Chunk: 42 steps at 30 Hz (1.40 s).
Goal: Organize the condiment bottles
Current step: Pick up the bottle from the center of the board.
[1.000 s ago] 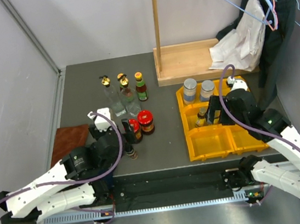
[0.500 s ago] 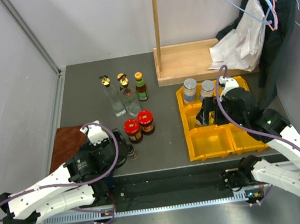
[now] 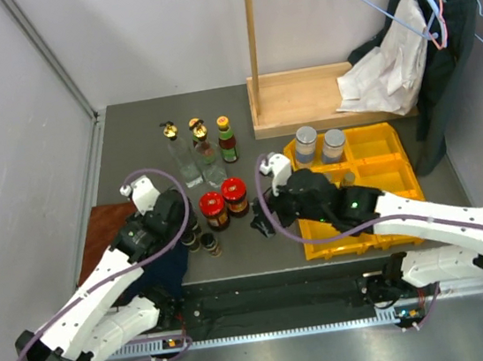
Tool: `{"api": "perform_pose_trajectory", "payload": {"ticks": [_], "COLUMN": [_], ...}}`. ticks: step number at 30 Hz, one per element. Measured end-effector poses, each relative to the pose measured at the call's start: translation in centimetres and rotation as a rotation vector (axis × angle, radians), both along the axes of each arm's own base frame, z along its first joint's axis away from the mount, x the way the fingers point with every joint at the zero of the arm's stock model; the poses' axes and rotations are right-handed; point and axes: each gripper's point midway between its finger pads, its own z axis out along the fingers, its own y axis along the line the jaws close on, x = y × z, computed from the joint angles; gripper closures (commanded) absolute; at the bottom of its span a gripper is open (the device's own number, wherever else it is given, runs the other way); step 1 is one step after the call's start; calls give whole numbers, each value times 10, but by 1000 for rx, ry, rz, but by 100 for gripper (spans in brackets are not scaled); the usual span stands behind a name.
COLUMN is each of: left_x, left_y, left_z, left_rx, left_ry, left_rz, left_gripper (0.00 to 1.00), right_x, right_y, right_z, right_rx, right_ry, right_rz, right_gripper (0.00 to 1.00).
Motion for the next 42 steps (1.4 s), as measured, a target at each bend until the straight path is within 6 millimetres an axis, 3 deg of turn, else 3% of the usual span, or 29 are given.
{"api": "perform_pose_trajectory", "payload": {"ticks": [5, 9, 14, 23, 33, 35, 40, 42], "left_x": [16, 24, 27, 26, 23, 23, 23, 22], "left_y": [1, 1, 20, 51, 56, 55, 54, 52], "left_z": [1, 5, 9, 12, 11, 11, 10, 9], "left_rx": [-20, -31, -27, -41, -69, -72, -78, -82], "left_ry": [10, 3, -9, -17, -15, -13, -10, -7], "left_rz": [-27, -41, 18, 124, 128, 125, 118, 109], "left_gripper": [1, 1, 1, 1, 1, 1, 1, 1], "right_x": [-3, -9, -12, -10, -13, -13, -13, -15], "right_y": [48, 92, 134, 153, 165, 167, 171, 170], "right_z": [-23, -43, -54, -73, -89, -91, -99, -104], "right_rx": [-9, -56, -64, -74, -95, -99, -120, -137], "right_ry": [-21, -32, -43, -27, -4, -1, 1, 0], "right_rz": [77, 141, 180, 185, 212, 214, 209, 207], "right_gripper": [2, 10, 14, 24, 33, 42, 49, 63]}}
